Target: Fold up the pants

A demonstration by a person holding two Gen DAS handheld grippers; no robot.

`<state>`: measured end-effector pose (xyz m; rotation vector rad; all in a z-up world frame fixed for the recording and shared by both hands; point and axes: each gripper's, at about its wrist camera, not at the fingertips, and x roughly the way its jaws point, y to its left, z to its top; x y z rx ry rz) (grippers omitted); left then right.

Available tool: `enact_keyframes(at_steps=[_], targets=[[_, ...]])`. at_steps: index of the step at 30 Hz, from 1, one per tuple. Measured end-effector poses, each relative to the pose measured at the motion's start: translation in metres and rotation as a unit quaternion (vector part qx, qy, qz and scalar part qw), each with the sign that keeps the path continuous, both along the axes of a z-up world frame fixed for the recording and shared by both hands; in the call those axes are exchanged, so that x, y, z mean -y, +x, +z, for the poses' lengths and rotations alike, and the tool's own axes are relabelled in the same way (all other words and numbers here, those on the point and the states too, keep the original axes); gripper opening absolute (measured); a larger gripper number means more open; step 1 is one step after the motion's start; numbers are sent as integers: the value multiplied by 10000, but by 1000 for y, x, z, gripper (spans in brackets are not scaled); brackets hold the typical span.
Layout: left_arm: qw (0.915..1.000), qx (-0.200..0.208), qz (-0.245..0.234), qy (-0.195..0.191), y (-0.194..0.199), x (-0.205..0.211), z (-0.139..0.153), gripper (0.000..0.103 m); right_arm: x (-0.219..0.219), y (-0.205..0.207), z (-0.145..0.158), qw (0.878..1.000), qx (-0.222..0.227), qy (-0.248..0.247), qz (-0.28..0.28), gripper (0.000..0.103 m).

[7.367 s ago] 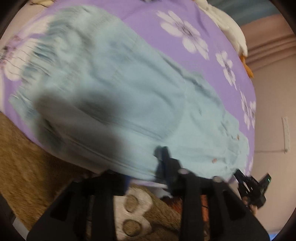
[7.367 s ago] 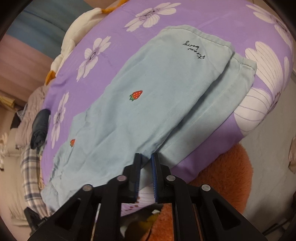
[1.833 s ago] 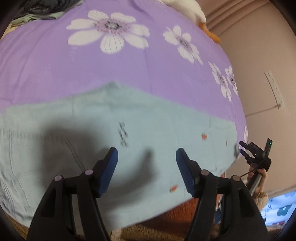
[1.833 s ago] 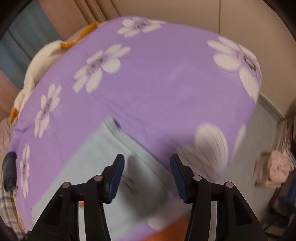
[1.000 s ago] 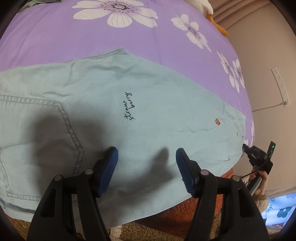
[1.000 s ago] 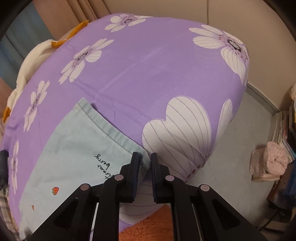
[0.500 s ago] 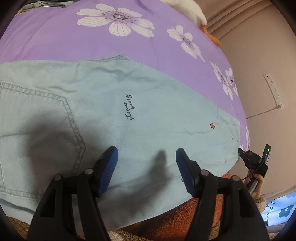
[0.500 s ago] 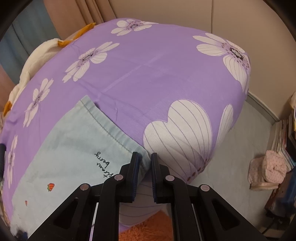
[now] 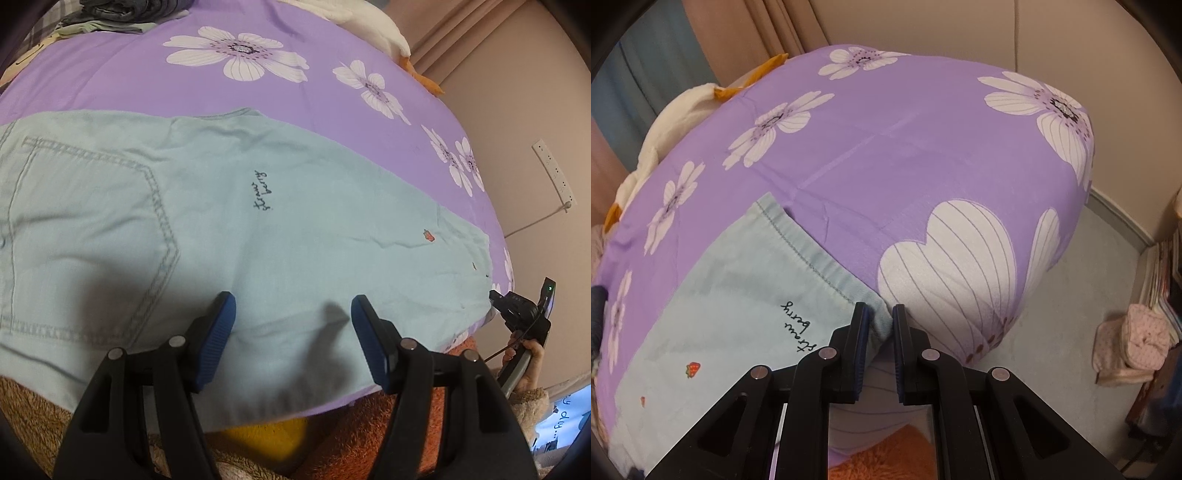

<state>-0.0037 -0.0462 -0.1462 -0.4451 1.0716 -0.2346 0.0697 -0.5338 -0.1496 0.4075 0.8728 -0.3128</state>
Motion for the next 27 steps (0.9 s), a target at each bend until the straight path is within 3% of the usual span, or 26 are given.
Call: enact_keyframes(at_steps=[3, 7, 11, 17, 22, 27], targets=[[9999, -17, -43, 121, -4, 4, 3, 65, -1, 0, 1, 10000, -24, -47, 16, 8], [9987, 110, -219, 453, -11, 14, 18, 65, 0, -2, 1, 10000, 13, -46, 7, 18], [9963, 539, -231, 628, -14, 16, 43, 90, 6, -9, 5, 9999, 12, 102, -84, 58], [9942, 844, 66, 669, -10, 10, 64, 97, -3, -28, 16, 9974, 455, 522, 179, 75], [9938, 742, 157, 807, -3, 11, 62, 97, -15, -34, 15, 9953, 609, 579, 487, 75], [9949, 615, 240, 762, 3, 10, 58, 97, -13, -23, -8, 9943, 329, 887, 482, 75]])
